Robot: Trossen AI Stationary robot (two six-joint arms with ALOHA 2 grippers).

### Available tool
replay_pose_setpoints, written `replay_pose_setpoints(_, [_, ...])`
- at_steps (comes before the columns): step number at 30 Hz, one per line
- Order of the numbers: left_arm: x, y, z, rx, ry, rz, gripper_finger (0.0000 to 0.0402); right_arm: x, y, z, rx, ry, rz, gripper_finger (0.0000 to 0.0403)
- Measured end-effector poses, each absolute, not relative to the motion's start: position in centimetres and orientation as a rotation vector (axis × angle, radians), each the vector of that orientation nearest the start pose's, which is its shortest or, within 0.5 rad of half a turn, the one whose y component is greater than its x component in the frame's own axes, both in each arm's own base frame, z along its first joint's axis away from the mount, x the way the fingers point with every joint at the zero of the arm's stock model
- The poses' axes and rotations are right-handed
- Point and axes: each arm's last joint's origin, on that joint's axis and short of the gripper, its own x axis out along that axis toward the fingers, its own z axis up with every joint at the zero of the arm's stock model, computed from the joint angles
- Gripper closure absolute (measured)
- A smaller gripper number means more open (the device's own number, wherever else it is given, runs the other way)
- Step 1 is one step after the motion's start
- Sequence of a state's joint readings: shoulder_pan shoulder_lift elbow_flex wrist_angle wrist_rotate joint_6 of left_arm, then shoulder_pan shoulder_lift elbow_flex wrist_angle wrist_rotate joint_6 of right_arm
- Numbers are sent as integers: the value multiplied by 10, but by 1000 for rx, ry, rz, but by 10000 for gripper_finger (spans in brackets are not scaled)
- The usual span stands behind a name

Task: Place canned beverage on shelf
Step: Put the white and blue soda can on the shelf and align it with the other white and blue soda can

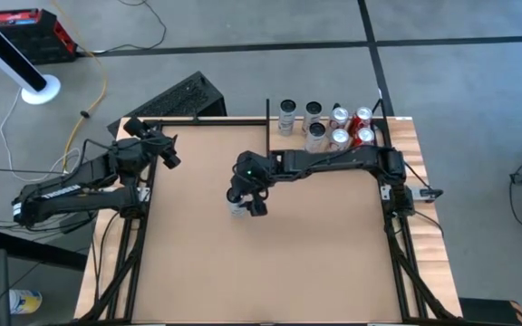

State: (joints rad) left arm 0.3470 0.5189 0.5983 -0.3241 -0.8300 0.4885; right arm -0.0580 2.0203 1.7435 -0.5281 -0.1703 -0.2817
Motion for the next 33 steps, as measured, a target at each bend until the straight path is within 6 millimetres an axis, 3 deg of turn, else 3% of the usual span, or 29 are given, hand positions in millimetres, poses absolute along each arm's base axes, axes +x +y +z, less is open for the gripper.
replay_pose_setpoints(33, [101, 59, 293, 490, 535, 1096, 111, 455, -17, 267, -159, 739, 222, 44])
